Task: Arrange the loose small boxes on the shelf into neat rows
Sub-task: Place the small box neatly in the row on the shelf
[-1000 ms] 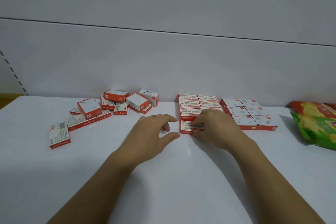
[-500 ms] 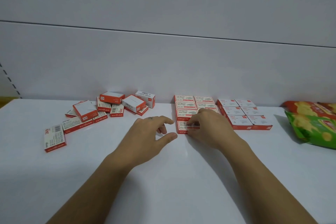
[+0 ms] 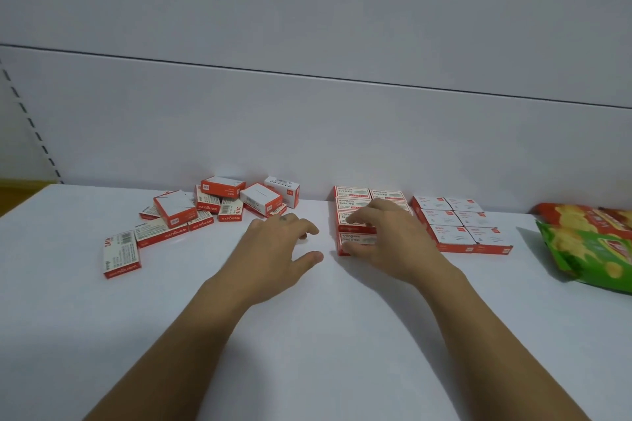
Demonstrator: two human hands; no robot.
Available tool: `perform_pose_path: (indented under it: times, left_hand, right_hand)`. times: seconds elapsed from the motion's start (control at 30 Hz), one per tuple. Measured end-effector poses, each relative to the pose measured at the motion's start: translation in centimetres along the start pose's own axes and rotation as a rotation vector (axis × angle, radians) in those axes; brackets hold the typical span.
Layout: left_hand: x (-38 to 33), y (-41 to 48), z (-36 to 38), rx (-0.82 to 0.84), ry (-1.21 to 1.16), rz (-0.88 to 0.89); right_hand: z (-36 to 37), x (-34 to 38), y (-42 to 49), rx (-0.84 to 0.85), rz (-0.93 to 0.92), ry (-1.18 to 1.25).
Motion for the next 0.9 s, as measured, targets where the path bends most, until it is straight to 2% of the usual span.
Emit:
perform_pose_path:
  times: [0.23,0.5,0.6,0.73,0.8,0.9]
  left_hand:
    - [2.3,-1.5,-2.1,-0.045,0.086,-0.039]
    - [9.4,-3.6,-4.7,-0.221,0.107,-0.291]
    - [11.4,-4.2,-4.9,-0.317,0.192,-0.377]
    - [13.7,-4.7,-5.2,-0.472,0.177,-0.615]
    - [14.5,-5.0,-5.4,-0.499,0.123,-0.73]
    - [15.5,-4.9,-5.1,-0.464,0.116,-0.807]
  right_hand:
    - [0.6,4.1,1.8,0.046,-0.177,-0.002]
    - [1.1,8.8,4.7,0.062,-0.329,-0.009]
    - [2.6,11.3,6.4,0.029,-0.384,0.015]
    - [4.7,14.5,8.3,-0.035,-0.418,0.046]
    - [5.9,15.4,8.4,-0.046,-0.419,0.05]
    - [7.2,15.3,8.0,-0.078,-0.407,0.096]
Point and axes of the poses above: each hand's wrist, its own y-axis towards the middle knuckle, its own z-axis out of the palm, x = y × z, the point moved 2 cm from there along y, towards the middle knuckle, and after that the axes turned 15 degrees about -z, right-handed, at the moved point
